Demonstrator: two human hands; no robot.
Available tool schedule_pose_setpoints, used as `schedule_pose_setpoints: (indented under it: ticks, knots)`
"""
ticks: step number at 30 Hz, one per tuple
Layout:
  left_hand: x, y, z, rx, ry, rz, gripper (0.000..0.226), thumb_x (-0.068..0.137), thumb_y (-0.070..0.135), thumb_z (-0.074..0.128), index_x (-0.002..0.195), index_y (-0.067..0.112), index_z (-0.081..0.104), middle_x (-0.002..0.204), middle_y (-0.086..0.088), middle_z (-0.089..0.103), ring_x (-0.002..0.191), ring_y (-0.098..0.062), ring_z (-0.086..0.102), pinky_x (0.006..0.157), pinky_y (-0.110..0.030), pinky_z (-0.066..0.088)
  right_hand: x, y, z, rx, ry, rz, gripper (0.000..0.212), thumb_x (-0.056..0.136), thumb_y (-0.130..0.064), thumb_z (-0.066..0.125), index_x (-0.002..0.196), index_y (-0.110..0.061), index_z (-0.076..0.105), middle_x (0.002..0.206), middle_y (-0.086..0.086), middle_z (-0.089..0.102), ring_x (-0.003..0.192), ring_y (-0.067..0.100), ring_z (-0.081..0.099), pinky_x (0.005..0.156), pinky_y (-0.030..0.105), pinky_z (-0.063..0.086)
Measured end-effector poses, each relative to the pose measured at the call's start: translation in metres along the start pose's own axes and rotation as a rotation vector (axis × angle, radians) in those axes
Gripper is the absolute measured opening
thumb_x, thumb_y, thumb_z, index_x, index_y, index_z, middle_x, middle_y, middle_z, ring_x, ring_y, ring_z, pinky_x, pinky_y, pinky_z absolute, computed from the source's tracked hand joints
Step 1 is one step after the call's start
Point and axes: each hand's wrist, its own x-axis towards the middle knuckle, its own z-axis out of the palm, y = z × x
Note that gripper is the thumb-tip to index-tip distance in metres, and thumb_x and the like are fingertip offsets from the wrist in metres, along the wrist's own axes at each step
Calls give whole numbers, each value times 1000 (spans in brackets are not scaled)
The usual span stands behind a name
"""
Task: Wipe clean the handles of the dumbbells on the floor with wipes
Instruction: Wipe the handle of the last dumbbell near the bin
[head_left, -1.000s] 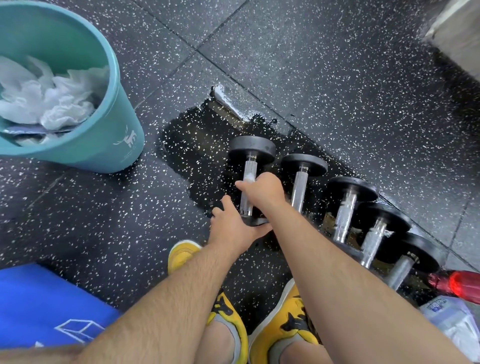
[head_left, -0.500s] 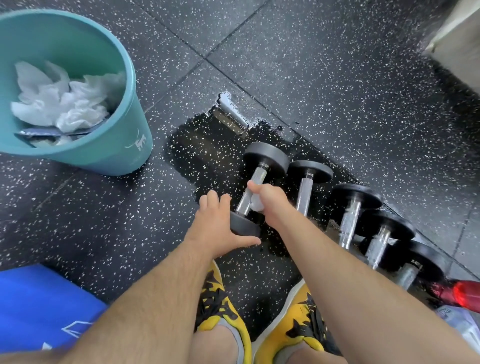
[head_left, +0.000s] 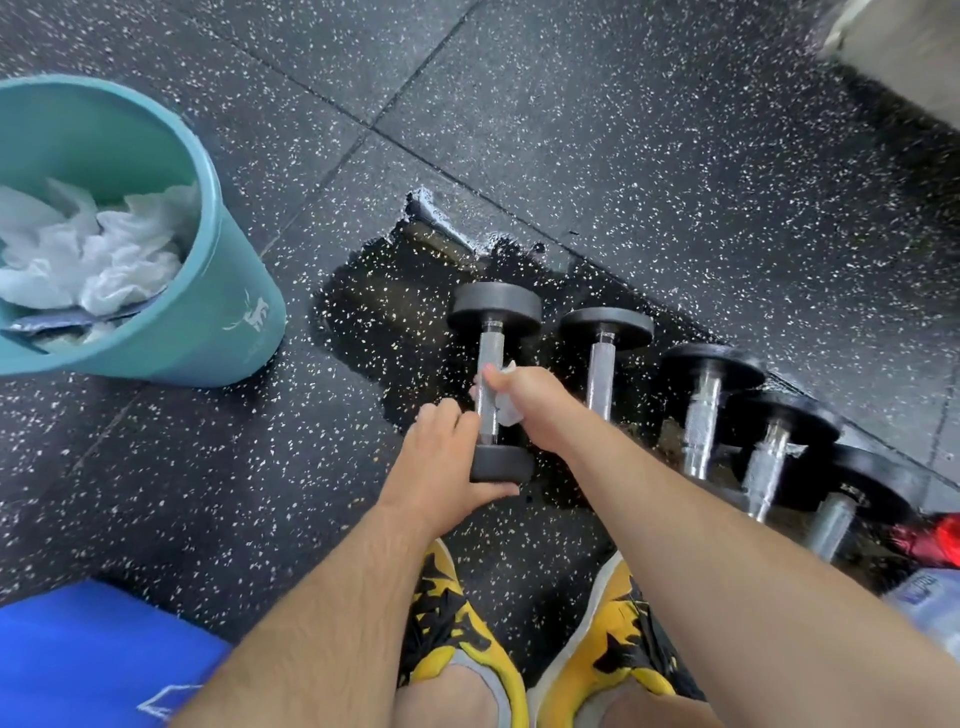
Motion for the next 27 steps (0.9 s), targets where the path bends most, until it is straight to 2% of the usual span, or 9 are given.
schedule_pose_setpoints:
  ticks: [3,7,9,13,17,20,23,25,27]
  knots:
    - [-3,-1,4,-26,-11,-57,72,72,90,54,103,25,45,106,5,36,97,-16,34,94,-35,43,-14,-8,-2,-53,-6,-16,40,94,-40,67,113,-4,70,105,7,74,103,23,67,102,36,46]
    - [-10,2,5,-118,-60,-202,81,66,100,39,103,28,40,108,6,35,101,-16,35,93,-37,44,-37,-11,-4,10,87,-55,35,93,-39,65,114,-12,68,98,-2,64,97,18,60,89,38,46]
    - [-10,9,2,-213,-98,-278,83,64,100,42,103,27,38,111,4,36,104,-18,37,93,-39,45,-44,-8,-3,2,189,-161,13,90,-32,62,85,-23,69,76,-8,60,74,12,56,70,32,44]
    - [-4,32,-2,-443,-179,-476,80,70,70,72,118,18,35,123,-7,40,114,-29,46,95,-44,48,-41,13,12,-64,366,-411,22,81,-12,55,59,-7,52,59,-2,44,54,12,37,53,29,30]
    - [3,51,-1,-481,-189,-573,74,81,42,73,129,13,25,134,-18,38,122,-39,45,95,-45,46,-27,5,18,73,563,-401,13,88,-12,61,93,-24,62,96,-3,64,86,10,60,73,22,46]
    - [7,53,2,-492,-213,-618,86,82,42,73,141,14,17,137,-19,34,125,-39,42,95,-45,44,-13,-3,17,144,589,-353,11,87,-8,60,81,-16,65,89,5,67,82,14,60,74,33,51]
    - [7,50,2,-527,-221,-620,92,83,38,71,149,18,10,142,-18,30,127,-37,40,91,-43,42,-15,5,21,75,574,-279,16,91,-28,62,77,-26,71,89,-2,71,86,20,65,75,34,55]
    - [7,45,2,-555,-228,-617,94,83,35,70,151,19,9,143,-18,29,128,-37,40,95,-45,46,-24,13,22,46,527,-278,23,94,-31,62,91,-14,76,96,6,73,86,23,66,68,31,52]
    - [7,42,1,-567,-237,-613,92,82,34,69,150,19,10,141,-17,30,126,-36,42,100,-49,47,-28,14,23,93,500,-291,22,96,-17,59,104,-4,74,102,4,73,87,20,67,63,22,49]
